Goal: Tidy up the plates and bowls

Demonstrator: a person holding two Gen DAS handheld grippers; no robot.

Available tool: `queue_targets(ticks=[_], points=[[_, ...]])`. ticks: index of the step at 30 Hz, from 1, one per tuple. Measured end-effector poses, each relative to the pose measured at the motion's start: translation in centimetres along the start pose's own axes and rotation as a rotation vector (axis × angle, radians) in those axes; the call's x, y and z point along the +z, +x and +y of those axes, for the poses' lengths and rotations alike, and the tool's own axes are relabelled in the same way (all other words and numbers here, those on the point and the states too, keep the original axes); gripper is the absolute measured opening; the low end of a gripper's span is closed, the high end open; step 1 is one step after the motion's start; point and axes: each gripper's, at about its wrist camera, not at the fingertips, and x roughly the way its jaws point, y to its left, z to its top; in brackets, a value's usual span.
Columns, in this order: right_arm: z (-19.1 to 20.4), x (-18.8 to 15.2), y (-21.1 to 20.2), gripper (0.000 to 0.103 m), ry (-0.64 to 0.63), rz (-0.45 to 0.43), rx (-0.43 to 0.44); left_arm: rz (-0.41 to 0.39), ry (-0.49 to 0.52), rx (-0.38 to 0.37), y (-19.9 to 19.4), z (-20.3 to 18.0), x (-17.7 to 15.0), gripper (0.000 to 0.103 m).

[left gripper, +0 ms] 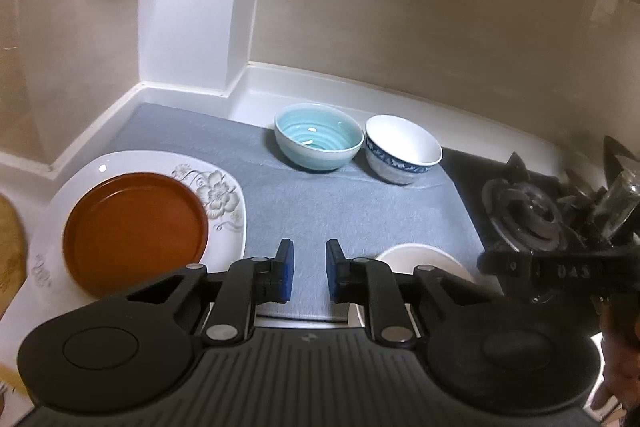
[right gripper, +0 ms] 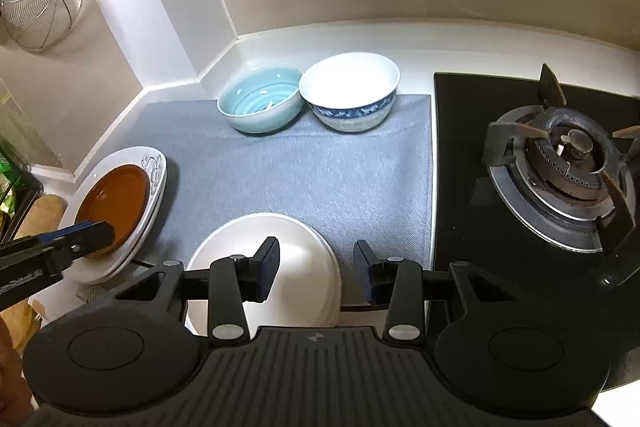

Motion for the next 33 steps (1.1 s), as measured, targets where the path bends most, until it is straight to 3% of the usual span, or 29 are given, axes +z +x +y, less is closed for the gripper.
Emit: queue_targets(ticks=[14, 18, 25, 28, 30, 33], points=[[1.0, -0.7, -2.1, 0.043, 0.03, -0.015, -0.126, 0.07, -0.144, -0.036, 11.7, 4.2, 7.7, 0.022], [0.7, -1.2, -2.9, 0.043, 0.059, -0.016, -0.173, 0.062, -0.189, -0.026, 15.1, 3.9, 9.9, 0.033], [0.4, -1.7, -4.0, 0.043, 0.091, -0.014, -0.243, 0.115, -0.267, 0.022, 20.3, 3.6, 11.2, 0.033], [0.4, -1.6, -3.9, 0.043, 0.095, -0.002, -0.254, 0.13, -0.28, 0.034, 21.2, 3.6, 11.3, 0.028], [0.5, -1.3, -3.7, 0.043, 0.088, 0.004, -0.252, 0.139, -0.297, 0.059, 21.4, 3.8, 11.2, 0.017], [1.2, -0.6, -3.1, 0.043, 0.058, 0.014, -0.233, 0.159, -0.329, 0.071, 21.0, 4.1, 10.8, 0.016]])
